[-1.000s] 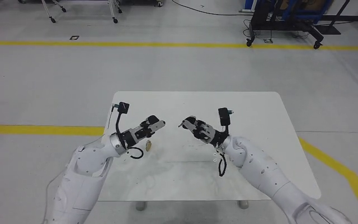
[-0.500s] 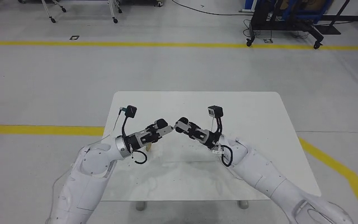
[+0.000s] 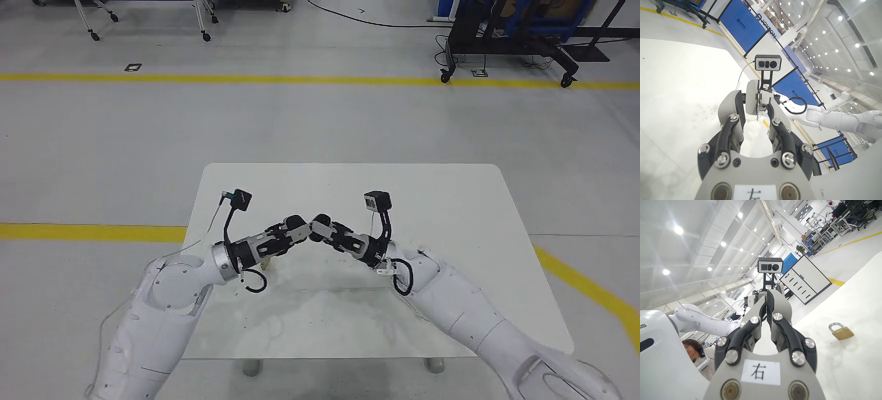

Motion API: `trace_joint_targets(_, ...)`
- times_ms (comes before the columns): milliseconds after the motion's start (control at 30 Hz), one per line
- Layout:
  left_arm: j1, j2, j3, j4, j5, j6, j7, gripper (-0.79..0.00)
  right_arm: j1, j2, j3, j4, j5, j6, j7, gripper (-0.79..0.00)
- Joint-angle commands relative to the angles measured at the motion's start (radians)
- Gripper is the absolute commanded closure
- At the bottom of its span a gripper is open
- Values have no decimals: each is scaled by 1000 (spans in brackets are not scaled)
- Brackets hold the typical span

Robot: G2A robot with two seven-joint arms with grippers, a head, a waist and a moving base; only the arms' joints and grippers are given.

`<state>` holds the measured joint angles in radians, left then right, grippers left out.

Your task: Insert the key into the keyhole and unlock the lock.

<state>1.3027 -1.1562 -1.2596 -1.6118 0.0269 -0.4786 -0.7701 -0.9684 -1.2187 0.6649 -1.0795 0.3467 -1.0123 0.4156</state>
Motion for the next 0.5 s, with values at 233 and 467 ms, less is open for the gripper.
trace_joint_targets(233,1,3,16,-5,37,18,25,0,4,-26,25,24,0,0,35,0)
trace_joint_targets(467,4,5,17,-9,44,18,41,0,-7,-35,65,39,3,0,58,0)
